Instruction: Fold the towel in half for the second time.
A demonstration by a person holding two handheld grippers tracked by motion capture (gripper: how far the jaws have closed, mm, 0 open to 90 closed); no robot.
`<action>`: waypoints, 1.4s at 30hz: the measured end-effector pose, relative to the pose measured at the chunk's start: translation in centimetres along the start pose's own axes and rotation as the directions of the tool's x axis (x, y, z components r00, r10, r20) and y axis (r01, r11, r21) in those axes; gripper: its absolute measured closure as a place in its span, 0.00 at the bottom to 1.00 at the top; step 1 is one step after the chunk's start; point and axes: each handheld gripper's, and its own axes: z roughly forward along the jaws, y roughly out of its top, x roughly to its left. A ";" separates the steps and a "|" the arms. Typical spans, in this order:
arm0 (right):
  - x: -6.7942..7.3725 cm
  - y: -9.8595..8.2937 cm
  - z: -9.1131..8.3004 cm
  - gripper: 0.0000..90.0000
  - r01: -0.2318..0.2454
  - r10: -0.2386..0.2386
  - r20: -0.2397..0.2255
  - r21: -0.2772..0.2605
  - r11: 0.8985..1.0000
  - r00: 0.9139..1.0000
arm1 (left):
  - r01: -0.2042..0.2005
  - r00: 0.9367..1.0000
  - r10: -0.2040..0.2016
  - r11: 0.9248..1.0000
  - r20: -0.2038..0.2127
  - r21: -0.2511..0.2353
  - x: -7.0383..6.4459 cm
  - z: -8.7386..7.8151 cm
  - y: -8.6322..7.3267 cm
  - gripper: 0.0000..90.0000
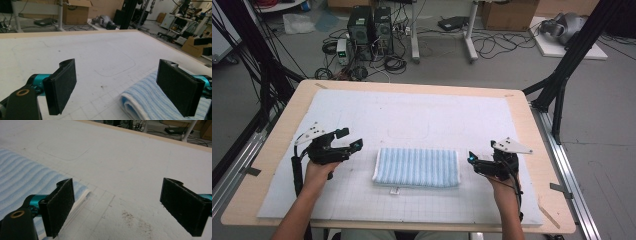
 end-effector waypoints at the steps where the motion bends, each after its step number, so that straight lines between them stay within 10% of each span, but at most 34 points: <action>1: -0.2 0.0 -0.2 0.13 -0.001 0.001 -0.004 -0.006 1.000 1.000 | -0.001 1.000 0.001 1.000 -0.006 -0.001 0.1 -0.2 0.0 0.19; 42: 0.2 -0.7 -1.6 0.12 0.023 -0.023 -0.016 -0.041 0.999 1.000 | -0.035 0.999 0.034 0.999 -0.012 -0.013 -0.2 -2.2 -0.2 0.21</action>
